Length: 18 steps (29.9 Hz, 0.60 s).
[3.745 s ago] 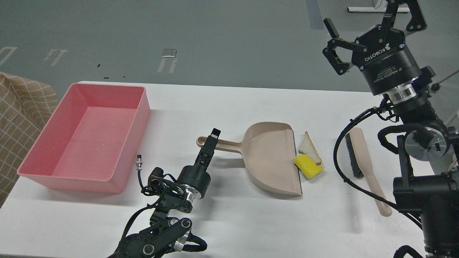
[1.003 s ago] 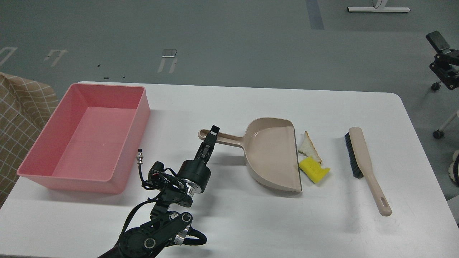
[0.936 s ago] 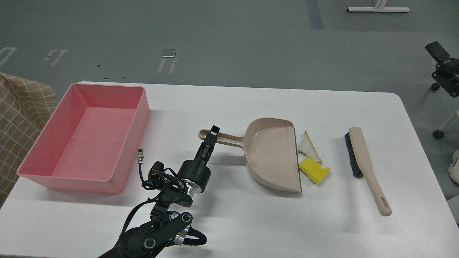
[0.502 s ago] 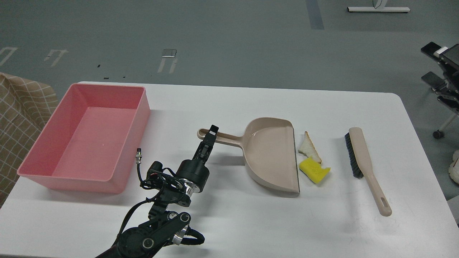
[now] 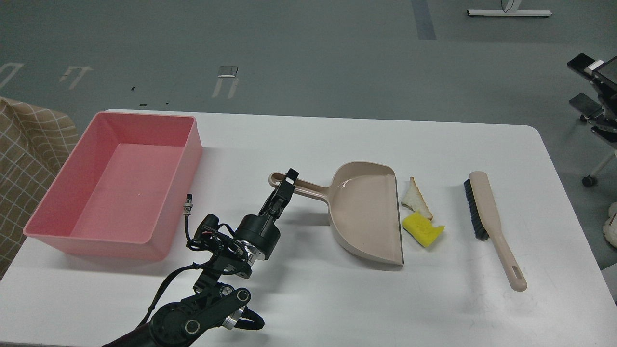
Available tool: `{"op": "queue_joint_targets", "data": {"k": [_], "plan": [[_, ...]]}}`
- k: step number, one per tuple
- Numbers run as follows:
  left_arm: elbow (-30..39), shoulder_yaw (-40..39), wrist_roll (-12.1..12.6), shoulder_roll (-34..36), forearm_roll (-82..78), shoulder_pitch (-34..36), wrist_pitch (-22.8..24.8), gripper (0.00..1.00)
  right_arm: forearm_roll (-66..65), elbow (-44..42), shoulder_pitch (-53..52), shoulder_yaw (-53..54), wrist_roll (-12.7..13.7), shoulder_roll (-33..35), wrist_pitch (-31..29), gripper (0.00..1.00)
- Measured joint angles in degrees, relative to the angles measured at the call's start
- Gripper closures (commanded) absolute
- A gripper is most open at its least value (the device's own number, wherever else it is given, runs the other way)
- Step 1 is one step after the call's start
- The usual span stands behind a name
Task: Sweep and dump garbage into bin
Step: 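Move the right gripper down toward the wooden brush handle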
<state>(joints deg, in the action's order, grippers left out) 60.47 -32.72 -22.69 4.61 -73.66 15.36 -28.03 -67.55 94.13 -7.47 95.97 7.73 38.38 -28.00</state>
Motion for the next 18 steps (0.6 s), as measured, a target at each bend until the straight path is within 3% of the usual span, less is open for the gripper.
{"op": "queue_joint_targets", "data": {"k": [9, 18], "plan": [[-0.5, 0.2, 0.2, 0.0, 0.1, -0.1, 0.0, 0.77, -0.6, 0.1, 2.7, -0.8, 0.0, 6.1, 0.0, 0.02], [-0.5, 0.2, 0.2, 0.1, 0.0, 0.0, 0.0, 0.77, -9.4, 1.0, 9.3, -7.2, -0.1, 13.9, 0.0, 0.02]]}}
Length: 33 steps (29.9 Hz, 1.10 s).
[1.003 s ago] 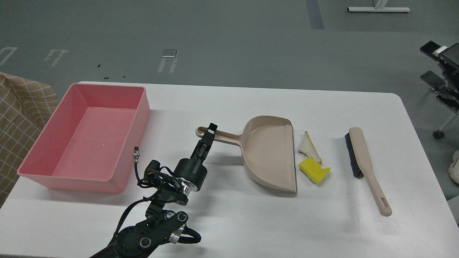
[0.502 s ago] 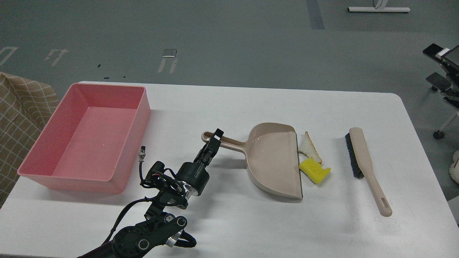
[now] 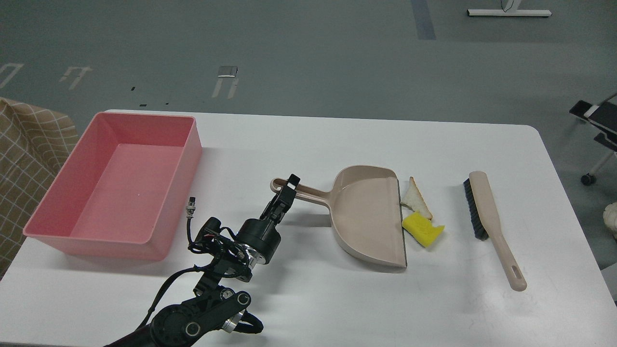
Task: Sweep and dump garbage into bin
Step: 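Move the right gripper down toward the wooden brush handle, then grasp the wooden brush handle with the right gripper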
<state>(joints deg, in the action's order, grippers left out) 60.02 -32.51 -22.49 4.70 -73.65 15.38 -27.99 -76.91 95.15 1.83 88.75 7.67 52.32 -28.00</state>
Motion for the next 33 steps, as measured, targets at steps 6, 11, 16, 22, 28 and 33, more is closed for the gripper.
{"op": "queue_joint_targets", "data": {"k": [6, 11, 16, 22, 28, 33], "plan": [[0.0, 0.0, 0.0, 0.0, 0.0, 0.1, 0.0, 0.77, -6.7, 0.6, 3.4, -6.8, 0.0, -1.4, 0.0, 0.02], [0.2, 0.0, -0.1, 0.2, 0.0, 0.0, 0.0, 0.77, -10.4, 0.7, 3.7, -10.0, 0.1, -4.7, 0.0, 0.02], [0.2, 0.0, -0.1, 0.4, 0.0, 0.1, 0.0, 0.77, -12.9, 0.5, 3.8, -11.6, 0.2, -5.8, 0.0, 0.02], [0.2, 0.0, 0.0, 0.3, 0.1, 0.2, 0.0, 0.77, -13.4, 0.5, 4.5, -12.6, 0.2, -5.8, 0.0, 0.03], [0.1, 0.0, 0.0, 0.3, 0.1, 0.3, 0.0, 0.77, -15.6, 0.4, 7.0, -12.9, 0.2, -6.2, 0.0, 0.04], [0.1, -0.1, -0.1, 0.5, 0.2, 0.1, 0.0, 0.76, -17.0, 0.4, 8.3, -12.9, 0.2, -7.1, 0.0, 0.10]]}}
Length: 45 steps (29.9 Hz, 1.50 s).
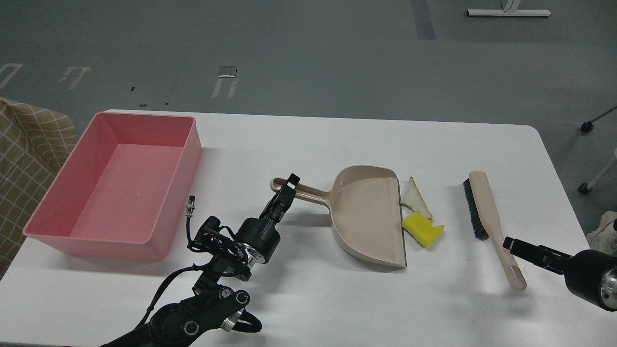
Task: Sweep and dump garbage into bin
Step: 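Grasp the wooden brush handle with the right gripper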
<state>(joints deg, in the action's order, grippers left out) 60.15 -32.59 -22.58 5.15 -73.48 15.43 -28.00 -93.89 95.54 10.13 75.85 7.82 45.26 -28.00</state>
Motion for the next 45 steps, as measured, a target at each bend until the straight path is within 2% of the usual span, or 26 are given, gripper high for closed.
{"op": "queue_joint_targets", "data": {"k": [26, 35, 45], "plan": [[0.3, 0.0, -0.2, 0.2, 0.2, 0.0, 0.0, 0.75, -4.5, -0.5, -3.6, -4.8, 1.5, -5.1, 0.0, 0.13], [0.3, 0.0, -0.2, 0.0, 0.2, 0.4, 0.0, 0.76, -5.0, -0.4, -3.8, -4.8, 1.4, -4.5, 0.0, 0.40], [0.0, 0.1, 0.0, -0.1, 0.2, 0.5, 0.0, 0.77, -5.0, -0.4, -3.8, -4.8, 3.0, -4.7, 0.0, 0.43]]}}
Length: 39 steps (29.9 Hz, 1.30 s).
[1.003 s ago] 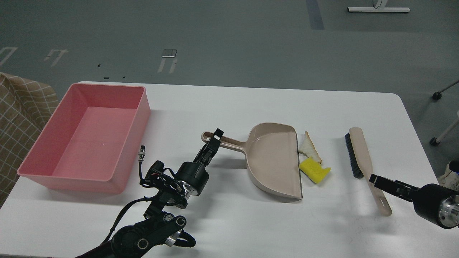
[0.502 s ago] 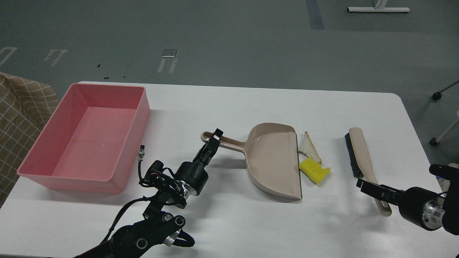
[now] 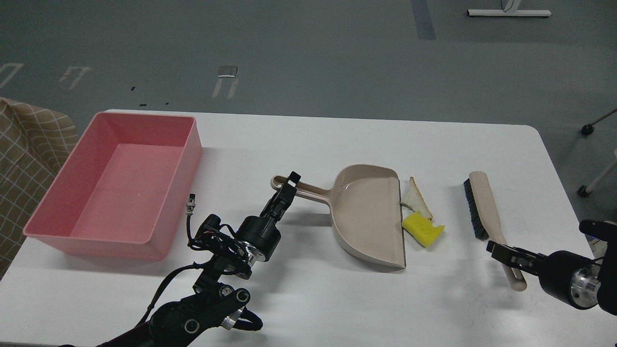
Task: Sweep and dump garbage into bin
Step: 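Grasp the wooden brush handle with the right gripper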
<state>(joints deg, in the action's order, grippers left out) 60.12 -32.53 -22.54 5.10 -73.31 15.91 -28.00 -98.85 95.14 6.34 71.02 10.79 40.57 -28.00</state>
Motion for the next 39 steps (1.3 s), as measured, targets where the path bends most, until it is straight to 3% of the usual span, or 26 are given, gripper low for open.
{"op": "queue_joint_targets", "data": {"k": [6, 16, 31, 39], "plan": [[-0.2, 0.0, 0.1, 0.0, -0.1, 0.1, 0.0, 0.78, 0.1, 0.2, 0.0, 0.1, 0.2, -0.4, 0.0, 0.47], [-0.2, 0.0, 0.2, 0.0, -0.1, 0.0, 0.0, 0.78, 0.2, 0.3, -0.1, 0.1, 0.2, -0.6, 0.0, 0.66], [-0.2, 0.0, 0.2, 0.0, -0.1, -0.1, 0.0, 0.77, 0.3, 0.4, -0.4, -0.8, 1.0, -0.6, 0.0, 0.73], [-0.2, 0.0, 0.2, 0.0, -0.2, -0.1, 0.0, 0.77, 0.4, 0.6, -1.0, -0.8, 1.2, -0.6, 0.0, 0.85]]}}
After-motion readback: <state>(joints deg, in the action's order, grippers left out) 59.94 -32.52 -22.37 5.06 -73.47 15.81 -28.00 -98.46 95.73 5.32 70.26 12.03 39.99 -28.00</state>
